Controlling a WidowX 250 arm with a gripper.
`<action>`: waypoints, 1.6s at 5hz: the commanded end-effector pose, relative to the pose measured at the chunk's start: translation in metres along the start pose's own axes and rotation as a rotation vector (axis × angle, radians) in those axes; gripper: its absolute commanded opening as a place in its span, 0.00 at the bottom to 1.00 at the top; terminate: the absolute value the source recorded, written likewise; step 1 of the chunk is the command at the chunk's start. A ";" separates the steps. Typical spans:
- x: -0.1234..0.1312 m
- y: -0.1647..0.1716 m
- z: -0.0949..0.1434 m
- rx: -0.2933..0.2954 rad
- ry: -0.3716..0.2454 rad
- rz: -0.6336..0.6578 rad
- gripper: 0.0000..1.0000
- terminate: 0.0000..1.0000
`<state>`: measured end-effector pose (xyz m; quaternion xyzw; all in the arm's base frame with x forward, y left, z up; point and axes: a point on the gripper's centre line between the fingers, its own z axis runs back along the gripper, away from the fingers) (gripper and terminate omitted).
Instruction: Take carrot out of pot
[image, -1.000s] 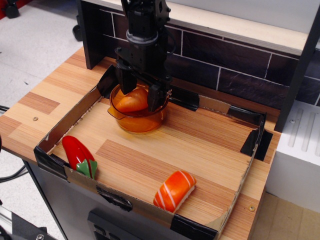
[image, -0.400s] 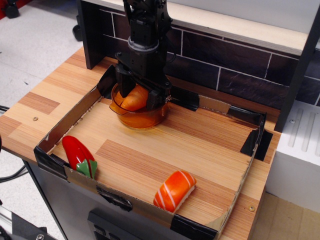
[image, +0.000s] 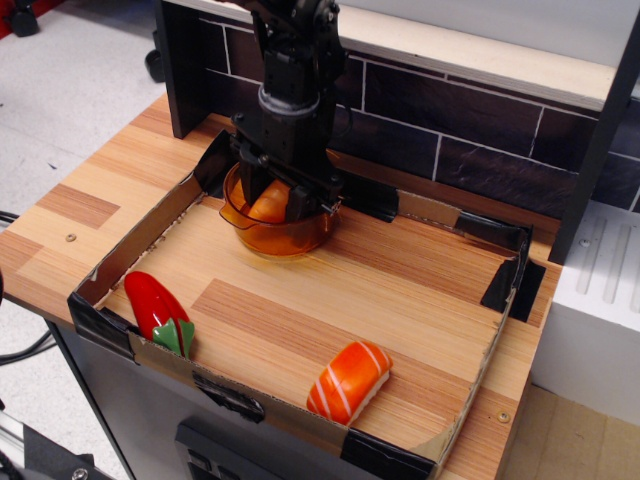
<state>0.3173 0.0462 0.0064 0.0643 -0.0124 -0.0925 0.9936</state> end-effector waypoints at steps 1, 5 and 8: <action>0.006 0.015 0.045 0.032 -0.109 0.051 0.00 0.00; 0.008 -0.078 0.088 -0.129 -0.115 -0.042 0.00 0.00; 0.004 -0.111 0.030 -0.109 -0.009 -0.118 0.00 0.00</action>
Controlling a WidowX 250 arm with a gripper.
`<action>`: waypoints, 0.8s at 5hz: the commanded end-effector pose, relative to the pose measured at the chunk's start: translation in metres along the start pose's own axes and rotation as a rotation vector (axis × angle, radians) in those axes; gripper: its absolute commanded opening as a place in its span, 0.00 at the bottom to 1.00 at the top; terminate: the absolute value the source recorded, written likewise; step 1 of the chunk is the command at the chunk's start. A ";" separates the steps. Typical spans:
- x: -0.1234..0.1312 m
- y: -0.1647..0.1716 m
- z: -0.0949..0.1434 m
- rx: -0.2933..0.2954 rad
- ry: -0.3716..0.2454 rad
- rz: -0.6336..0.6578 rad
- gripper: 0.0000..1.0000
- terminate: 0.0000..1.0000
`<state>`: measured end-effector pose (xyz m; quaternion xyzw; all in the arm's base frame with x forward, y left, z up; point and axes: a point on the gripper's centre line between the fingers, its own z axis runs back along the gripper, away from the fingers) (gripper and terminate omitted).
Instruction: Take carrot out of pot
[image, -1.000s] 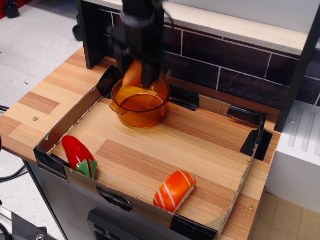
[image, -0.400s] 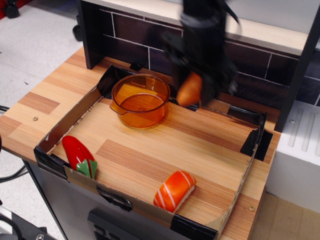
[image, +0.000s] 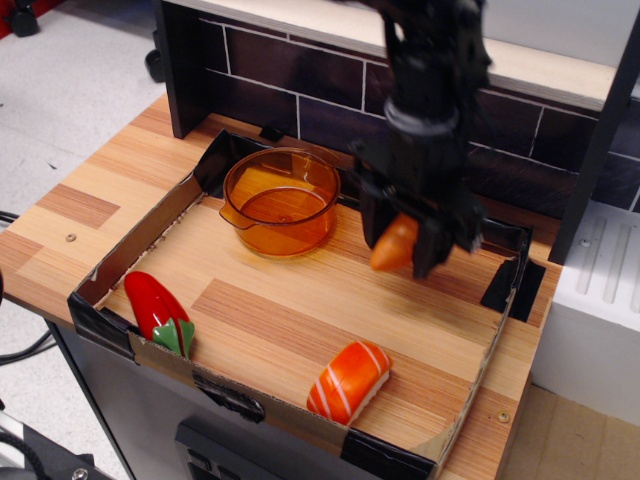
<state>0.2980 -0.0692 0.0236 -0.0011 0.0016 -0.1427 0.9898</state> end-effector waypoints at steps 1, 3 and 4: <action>0.000 0.002 -0.007 0.043 0.000 -0.023 1.00 0.00; 0.000 0.004 -0.011 0.076 0.034 -0.011 1.00 0.00; -0.001 0.004 -0.006 0.076 0.029 -0.007 1.00 0.00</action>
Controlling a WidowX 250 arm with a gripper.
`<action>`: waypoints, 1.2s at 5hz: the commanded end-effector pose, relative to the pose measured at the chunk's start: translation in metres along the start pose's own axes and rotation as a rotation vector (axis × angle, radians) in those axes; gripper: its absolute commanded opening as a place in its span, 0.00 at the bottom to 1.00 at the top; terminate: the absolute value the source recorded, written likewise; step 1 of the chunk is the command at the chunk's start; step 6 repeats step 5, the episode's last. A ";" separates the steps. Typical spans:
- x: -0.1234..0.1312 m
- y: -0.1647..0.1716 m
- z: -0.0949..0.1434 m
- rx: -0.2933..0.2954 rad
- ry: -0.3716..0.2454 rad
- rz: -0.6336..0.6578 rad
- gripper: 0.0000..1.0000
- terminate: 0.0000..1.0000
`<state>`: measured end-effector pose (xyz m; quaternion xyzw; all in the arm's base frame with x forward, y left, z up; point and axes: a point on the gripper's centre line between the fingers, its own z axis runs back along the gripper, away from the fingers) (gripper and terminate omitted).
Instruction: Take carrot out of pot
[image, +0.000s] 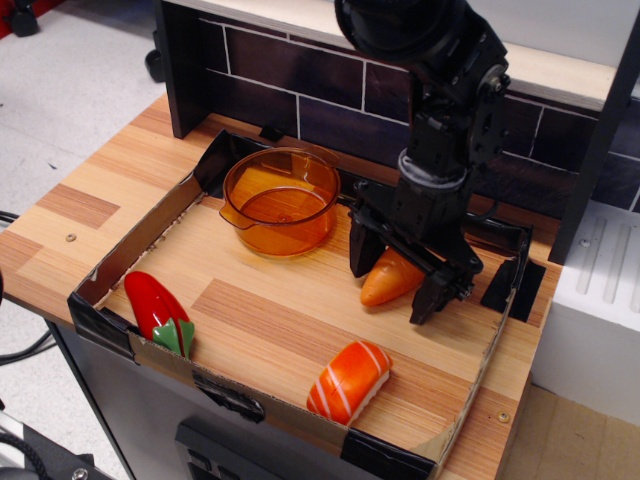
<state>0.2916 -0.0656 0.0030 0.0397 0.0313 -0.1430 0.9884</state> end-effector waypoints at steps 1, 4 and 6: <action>0.006 0.007 0.041 -0.010 -0.094 0.025 1.00 0.00; -0.004 0.038 0.139 -0.016 -0.272 0.143 1.00 0.00; -0.004 0.038 0.139 -0.016 -0.272 0.143 1.00 1.00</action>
